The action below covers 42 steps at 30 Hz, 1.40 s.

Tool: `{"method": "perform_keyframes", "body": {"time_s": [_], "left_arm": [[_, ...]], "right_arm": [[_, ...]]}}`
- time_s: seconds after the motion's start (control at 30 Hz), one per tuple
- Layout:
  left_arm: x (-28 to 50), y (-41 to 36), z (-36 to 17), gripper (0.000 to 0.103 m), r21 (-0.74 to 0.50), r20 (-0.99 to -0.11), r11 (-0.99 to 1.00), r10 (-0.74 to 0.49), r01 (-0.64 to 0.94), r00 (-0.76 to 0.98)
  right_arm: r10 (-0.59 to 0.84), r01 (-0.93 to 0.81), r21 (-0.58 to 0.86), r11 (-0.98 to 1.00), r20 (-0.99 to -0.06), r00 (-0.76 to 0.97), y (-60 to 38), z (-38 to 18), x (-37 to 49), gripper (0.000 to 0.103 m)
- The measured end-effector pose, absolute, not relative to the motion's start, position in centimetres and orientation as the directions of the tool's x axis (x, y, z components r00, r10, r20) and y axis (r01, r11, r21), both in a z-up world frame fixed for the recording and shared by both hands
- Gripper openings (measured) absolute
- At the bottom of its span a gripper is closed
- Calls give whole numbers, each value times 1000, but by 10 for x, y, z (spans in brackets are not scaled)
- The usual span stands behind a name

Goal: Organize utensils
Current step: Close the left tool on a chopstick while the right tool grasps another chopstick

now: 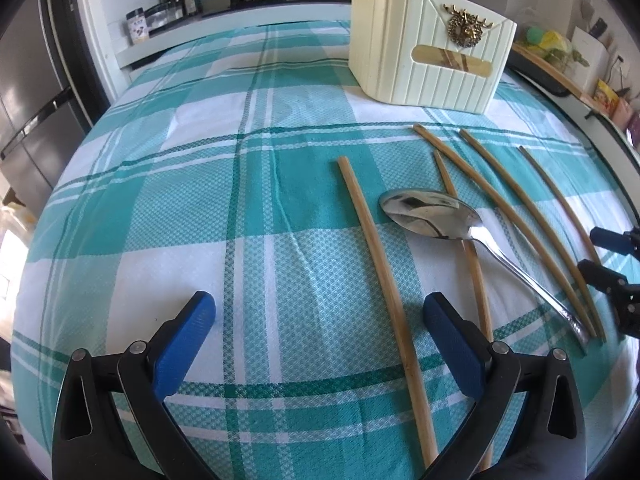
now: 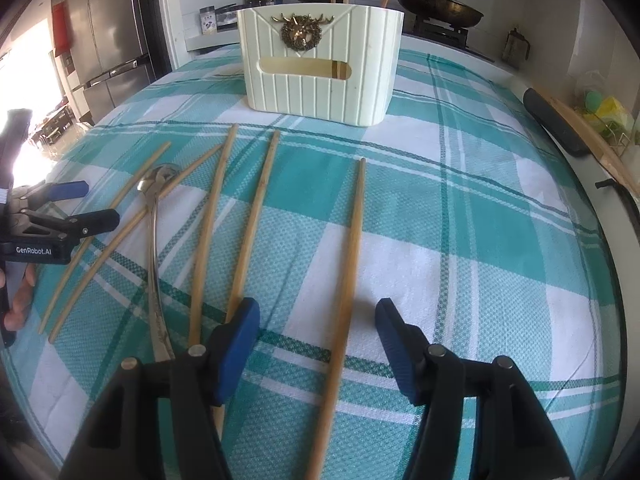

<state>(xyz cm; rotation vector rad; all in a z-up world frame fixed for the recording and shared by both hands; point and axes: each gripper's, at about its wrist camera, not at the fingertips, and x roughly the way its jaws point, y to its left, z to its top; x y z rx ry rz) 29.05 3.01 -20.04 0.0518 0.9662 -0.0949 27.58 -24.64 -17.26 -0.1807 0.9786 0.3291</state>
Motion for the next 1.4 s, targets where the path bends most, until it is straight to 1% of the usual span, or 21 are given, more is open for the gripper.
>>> {"method": "perform_keyframes", "body": {"time_s": [0.3, 0.8, 0.93, 1.0, 1.07, 1.13, 1.17, 1.23, 1.27, 1.3, 1.4], "left_arm": [[290, 30, -200, 103, 1, -821, 995, -58, 103, 568], [290, 30, -200, 103, 1, -822, 994, -60, 107, 566], [299, 32, -198, 102, -5, -843, 988, -89, 157, 531], [305, 33, -196, 101, -13, -852, 983, -108, 185, 512], [313, 35, -194, 97, -36, -860, 978, -136, 208, 492], [322, 33, -194, 97, -45, -871, 971, -153, 235, 466], [328, 30, -193, 94, -40, -877, 967, -154, 250, 455], [338, 23, -193, 89, -20, -887, 960, -146, 279, 437], [342, 20, -193, 88, -7, -892, 957, -137, 290, 431], [346, 16, -193, 87, -3, -895, 954, -137, 301, 425], [356, 12, -192, 79, -14, -899, 948, -151, 317, 412]], "right_arm": [[162, -346, -43, 937, -825, 541, -243, -172, 272, 61], [183, -337, -23, 941, -804, 566, -246, -174, 269, 61], [194, -343, -5, 940, -815, 545, -248, -173, 272, 61], [203, -369, 2, 929, -839, 505, -248, -171, 279, 61], [215, -391, 22, 920, -863, 457, -249, -169, 289, 61], [227, -424, 48, 904, -896, 382, -247, -167, 307, 61], [228, -434, 53, 899, -905, 360, -245, -167, 313, 60], [226, -444, 61, 894, -917, 328, -241, -165, 326, 53], [227, -445, 71, 893, -924, 309, -239, -165, 335, 46], [225, -442, 75, 894, -928, 297, -236, -166, 343, 43], [198, -415, 61, 908, -934, 297, -228, -169, 367, 42]]}}
